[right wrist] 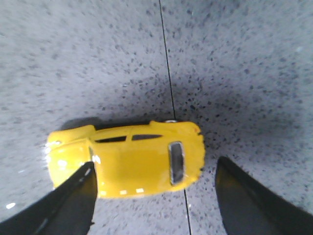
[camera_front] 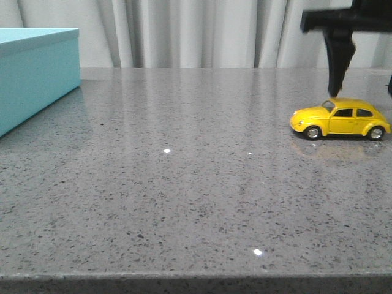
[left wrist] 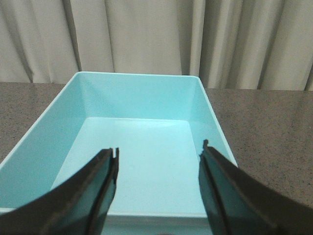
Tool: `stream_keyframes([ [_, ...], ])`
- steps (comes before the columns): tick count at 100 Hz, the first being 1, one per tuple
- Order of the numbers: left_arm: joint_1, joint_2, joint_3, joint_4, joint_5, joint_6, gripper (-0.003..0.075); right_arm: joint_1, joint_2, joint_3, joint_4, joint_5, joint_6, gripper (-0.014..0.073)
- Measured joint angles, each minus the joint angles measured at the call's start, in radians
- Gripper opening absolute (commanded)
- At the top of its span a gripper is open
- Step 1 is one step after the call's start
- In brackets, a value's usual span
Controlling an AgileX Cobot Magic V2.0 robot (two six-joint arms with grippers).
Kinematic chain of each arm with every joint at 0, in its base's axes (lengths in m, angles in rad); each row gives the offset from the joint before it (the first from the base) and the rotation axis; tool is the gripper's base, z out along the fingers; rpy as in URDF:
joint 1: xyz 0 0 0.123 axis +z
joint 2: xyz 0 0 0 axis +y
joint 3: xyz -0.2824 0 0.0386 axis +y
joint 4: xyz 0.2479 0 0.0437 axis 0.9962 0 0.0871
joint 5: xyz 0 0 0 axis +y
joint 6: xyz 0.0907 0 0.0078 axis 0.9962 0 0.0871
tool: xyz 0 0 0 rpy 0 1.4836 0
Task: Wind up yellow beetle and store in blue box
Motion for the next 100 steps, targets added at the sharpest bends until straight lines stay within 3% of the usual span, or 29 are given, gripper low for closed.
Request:
stream_keyframes([
  [30, 0.000, 0.000, 0.000, 0.000, -0.009, 0.000, 0.0368, 0.000, -0.189, -0.004, 0.000, 0.012, 0.000, 0.0510],
  [63, 0.000, 0.000, 0.000, -0.002, -0.018, 0.000, 0.0368, 0.004, -0.247, -0.004, 0.000, 0.023, -0.006, 0.0510],
  [100, -0.001, 0.012, -0.026, -0.003, -0.010, 0.000, 0.0367, 0.118, -0.272, -0.004, -0.002, -0.029, -0.008, 0.0510],
])
